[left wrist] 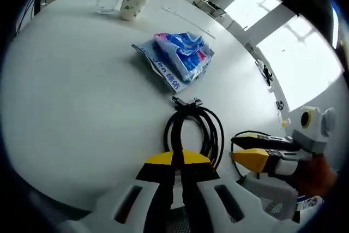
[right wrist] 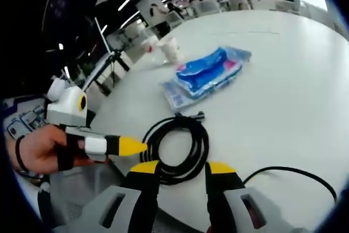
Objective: Arrange the tabletop items into an orderly group along one side of the table until the central work area is clear of visible clutter.
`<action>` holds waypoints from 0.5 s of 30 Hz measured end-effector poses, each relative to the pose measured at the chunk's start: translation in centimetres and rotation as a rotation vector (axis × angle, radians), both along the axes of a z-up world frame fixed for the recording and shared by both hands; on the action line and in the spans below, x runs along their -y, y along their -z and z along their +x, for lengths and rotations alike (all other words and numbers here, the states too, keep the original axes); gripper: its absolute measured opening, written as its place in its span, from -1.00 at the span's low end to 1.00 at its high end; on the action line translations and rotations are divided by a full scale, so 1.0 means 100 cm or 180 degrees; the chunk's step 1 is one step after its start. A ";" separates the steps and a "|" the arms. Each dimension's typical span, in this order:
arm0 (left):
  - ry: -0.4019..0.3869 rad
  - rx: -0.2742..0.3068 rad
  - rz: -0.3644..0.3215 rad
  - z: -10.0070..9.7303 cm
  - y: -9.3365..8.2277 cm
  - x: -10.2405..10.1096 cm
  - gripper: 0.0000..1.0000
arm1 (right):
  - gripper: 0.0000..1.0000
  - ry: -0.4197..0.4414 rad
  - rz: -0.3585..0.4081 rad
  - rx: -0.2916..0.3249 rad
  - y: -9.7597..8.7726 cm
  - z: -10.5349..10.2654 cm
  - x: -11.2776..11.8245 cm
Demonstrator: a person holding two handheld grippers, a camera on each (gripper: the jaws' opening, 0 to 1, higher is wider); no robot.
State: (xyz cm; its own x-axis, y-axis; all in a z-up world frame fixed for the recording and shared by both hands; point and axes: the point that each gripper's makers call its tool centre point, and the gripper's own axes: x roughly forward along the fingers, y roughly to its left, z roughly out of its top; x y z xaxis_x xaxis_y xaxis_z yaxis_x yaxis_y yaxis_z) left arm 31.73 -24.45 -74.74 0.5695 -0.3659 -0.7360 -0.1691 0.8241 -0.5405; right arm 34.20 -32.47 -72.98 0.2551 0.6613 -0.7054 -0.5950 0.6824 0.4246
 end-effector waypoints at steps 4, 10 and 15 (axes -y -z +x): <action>0.0010 0.0006 0.0016 -0.001 0.001 0.000 -1.00 | -0.37 0.0057 -0.0099 -0.0036 0.010 0.002 0.001; 0.0001 -0.0057 0.0038 -0.006 0.009 -0.003 -1.00 | -0.41 0.0292 -0.0056 -0.0161 0.021 0.004 0.000; 0.0017 -0.0062 0.0061 -0.008 0.008 -0.002 -1.00 | -0.44 0.0342 -0.0035 -0.0228 0.027 0.003 -0.008</action>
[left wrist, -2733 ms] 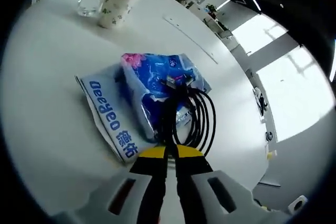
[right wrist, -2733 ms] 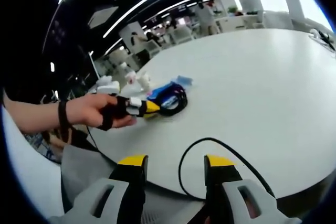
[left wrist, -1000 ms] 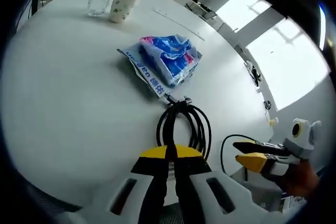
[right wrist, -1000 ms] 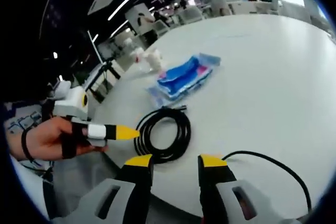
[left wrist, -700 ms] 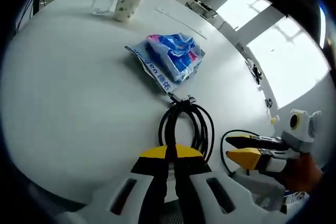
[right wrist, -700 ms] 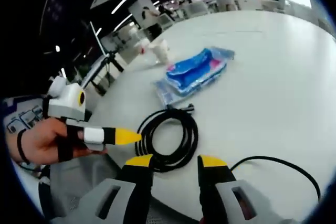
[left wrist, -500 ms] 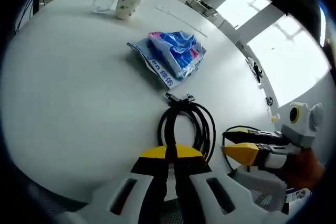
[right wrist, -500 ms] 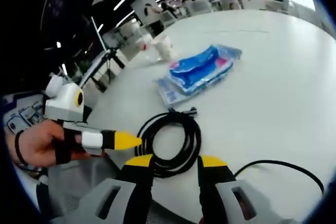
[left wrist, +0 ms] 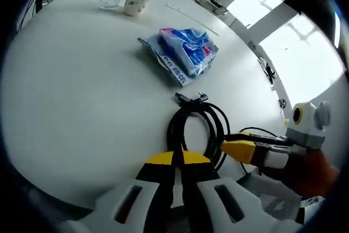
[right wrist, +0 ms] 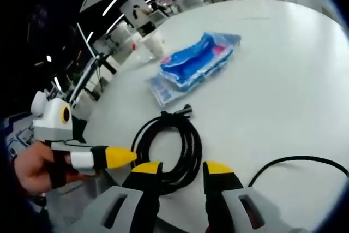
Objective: Arrange the tabletop items into an orderly group along one side of the table until the central work area is clear of visible clutter.
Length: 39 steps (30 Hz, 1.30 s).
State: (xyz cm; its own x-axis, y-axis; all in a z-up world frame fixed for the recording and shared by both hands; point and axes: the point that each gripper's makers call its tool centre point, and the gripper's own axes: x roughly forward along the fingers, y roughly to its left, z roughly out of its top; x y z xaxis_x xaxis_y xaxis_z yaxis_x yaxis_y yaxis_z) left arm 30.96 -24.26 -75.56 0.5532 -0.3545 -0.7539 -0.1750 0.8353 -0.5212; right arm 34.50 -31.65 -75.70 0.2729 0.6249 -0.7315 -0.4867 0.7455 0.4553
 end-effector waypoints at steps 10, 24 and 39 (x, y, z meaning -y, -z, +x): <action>-0.0004 -0.0058 0.0031 -0.003 0.003 -0.001 -1.00 | -0.74 0.0018 -0.0168 -0.0007 0.009 0.002 0.005; 0.0042 -0.0043 0.0051 0.011 -0.003 0.017 -1.00 | -0.88 0.0174 -0.0003 0.0022 -0.001 0.008 0.028; 0.0615 0.0065 -0.0010 0.043 -0.008 0.098 -1.00 | -0.92 0.0844 0.0214 0.0087 -0.013 0.027 0.112</action>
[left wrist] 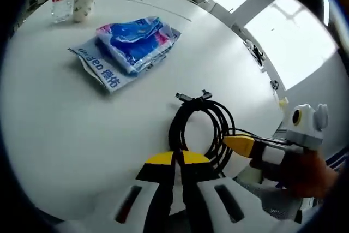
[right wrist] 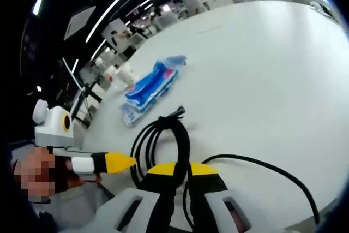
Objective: Arrange the tabletop items into an orderly group along one side of the table until the central work area is clear of visible clutter.
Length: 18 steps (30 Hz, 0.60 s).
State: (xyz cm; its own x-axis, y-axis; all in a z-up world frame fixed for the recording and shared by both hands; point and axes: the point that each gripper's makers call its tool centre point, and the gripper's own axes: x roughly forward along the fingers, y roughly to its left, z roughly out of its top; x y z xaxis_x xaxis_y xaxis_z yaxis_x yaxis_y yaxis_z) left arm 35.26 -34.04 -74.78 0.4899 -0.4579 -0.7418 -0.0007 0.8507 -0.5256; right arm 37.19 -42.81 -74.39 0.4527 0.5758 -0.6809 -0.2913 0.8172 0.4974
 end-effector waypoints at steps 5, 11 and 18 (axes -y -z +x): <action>0.0030 -0.0006 -0.0068 0.012 -0.001 0.017 -1.00 | -0.92 0.0167 0.0008 0.0060 -0.005 0.009 0.021; -0.0069 0.0039 -0.0210 0.033 -0.005 0.029 -1.00 | -0.93 0.0298 0.0023 0.0111 -0.009 0.027 0.033; -0.0276 0.0091 -0.0344 0.065 -0.010 0.026 -1.00 | -0.93 0.0323 0.0076 0.0168 -0.012 0.060 0.031</action>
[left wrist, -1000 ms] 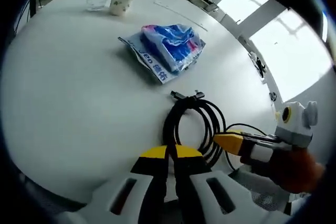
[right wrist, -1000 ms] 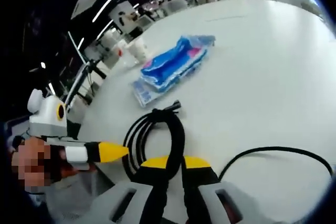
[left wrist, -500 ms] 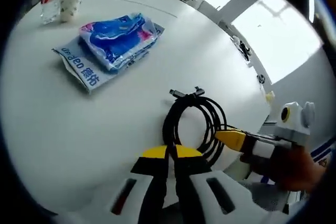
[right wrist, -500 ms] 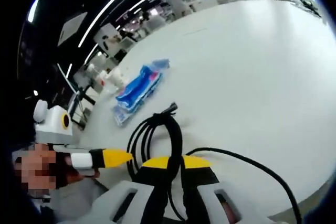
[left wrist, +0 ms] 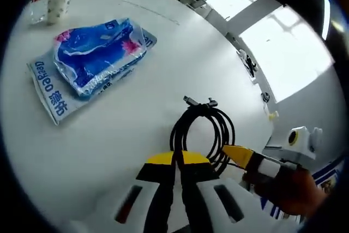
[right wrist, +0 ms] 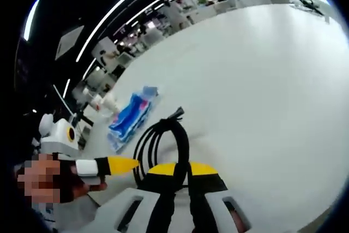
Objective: Arrange the tabletop items into an orderly group along one side of the table until the central work area is clear of visible clutter.
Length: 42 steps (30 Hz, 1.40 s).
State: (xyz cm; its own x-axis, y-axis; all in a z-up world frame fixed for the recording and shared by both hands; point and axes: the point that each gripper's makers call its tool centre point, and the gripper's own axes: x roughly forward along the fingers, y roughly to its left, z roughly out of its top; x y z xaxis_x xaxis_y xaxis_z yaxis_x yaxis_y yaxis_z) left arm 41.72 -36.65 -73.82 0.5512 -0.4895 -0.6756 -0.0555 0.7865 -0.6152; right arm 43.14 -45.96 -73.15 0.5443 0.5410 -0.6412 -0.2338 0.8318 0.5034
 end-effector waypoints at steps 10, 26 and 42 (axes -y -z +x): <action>-0.0210 0.0124 -0.0118 0.045 -0.002 -0.012 -1.00 | -0.92 -0.0033 0.0052 0.0042 -0.001 0.050 -0.012; -0.0448 0.0090 -0.0162 0.084 0.004 -0.023 -1.00 | -0.92 -0.0056 0.0102 -0.0035 0.012 0.087 -0.022; -0.0576 0.0065 -0.0259 0.089 0.011 -0.022 -0.99 | -0.84 0.0004 0.0110 -0.0187 0.025 0.085 -0.021</action>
State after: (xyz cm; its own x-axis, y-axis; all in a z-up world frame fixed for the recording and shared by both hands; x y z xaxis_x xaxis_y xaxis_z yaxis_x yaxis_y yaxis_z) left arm 50.58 -34.41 -74.88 0.6483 -0.4337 -0.6258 -0.1784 0.7125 -0.6787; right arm 51.69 -43.84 -75.61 0.5070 0.5626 -0.6530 -0.2019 0.8140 0.5446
